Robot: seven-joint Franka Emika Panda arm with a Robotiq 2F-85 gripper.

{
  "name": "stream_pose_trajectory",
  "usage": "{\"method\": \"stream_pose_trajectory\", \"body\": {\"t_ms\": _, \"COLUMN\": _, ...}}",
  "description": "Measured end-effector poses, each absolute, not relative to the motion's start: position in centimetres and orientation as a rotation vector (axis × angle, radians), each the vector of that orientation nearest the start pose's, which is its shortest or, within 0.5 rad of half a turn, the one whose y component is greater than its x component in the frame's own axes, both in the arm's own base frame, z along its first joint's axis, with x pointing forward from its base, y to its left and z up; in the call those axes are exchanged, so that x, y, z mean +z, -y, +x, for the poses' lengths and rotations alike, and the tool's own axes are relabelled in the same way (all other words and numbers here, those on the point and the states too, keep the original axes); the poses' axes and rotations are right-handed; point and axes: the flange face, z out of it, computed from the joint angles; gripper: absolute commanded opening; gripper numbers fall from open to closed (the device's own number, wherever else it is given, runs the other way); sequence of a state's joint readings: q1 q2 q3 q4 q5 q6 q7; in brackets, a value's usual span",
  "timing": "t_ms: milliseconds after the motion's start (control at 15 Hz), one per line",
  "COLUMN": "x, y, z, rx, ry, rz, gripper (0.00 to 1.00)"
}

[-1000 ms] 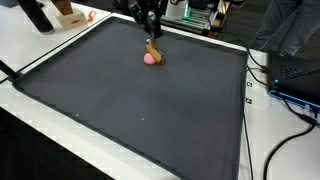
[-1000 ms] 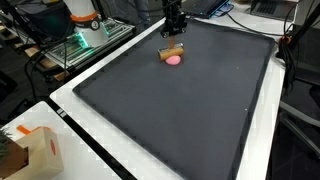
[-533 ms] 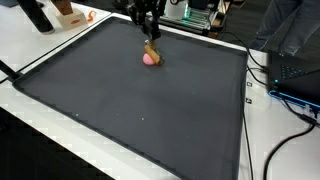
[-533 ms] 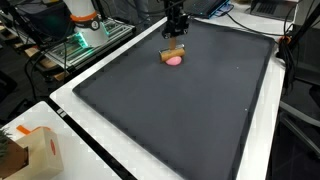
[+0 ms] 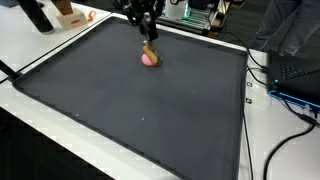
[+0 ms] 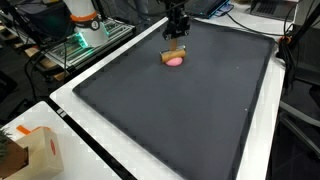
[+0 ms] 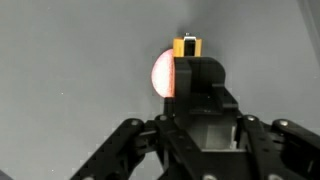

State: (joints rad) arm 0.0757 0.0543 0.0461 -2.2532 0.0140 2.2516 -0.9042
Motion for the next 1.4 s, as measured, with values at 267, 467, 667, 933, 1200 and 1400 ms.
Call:
{"method": "stream_pose_trajectory", "body": {"t_ms": 267, "x": 33.5, "y": -6.1, "z": 52.0, "rx": 0.072, "ry": 1.503, "rz": -2.719, "gripper": 0.24}}
{"method": "stream_pose_trajectory", "body": {"t_ms": 467, "x": 33.5, "y": -5.7, "z": 52.1, "rx": 0.07, "ry": 1.493, "rz": -2.725, "gripper": 0.24}}
{"method": "stream_pose_trajectory", "body": {"t_ms": 667, "x": 33.6, "y": -5.5, "z": 52.3, "rx": 0.068, "ry": 1.481, "rz": -2.732, "gripper": 0.24}}
{"method": "stream_pose_trajectory", "body": {"t_ms": 933, "x": 33.6, "y": -5.2, "z": 52.5, "rx": 0.065, "ry": 1.451, "rz": -2.749, "gripper": 0.24}}
{"method": "stream_pose_trajectory", "body": {"t_ms": 1200, "x": 33.6, "y": -4.8, "z": 52.7, "rx": 0.063, "ry": 1.422, "rz": -2.765, "gripper": 0.24}}
{"method": "stream_pose_trajectory", "body": {"t_ms": 1400, "x": 33.7, "y": -4.4, "z": 52.8, "rx": 0.06, "ry": 1.396, "rz": -2.779, "gripper": 0.24}}
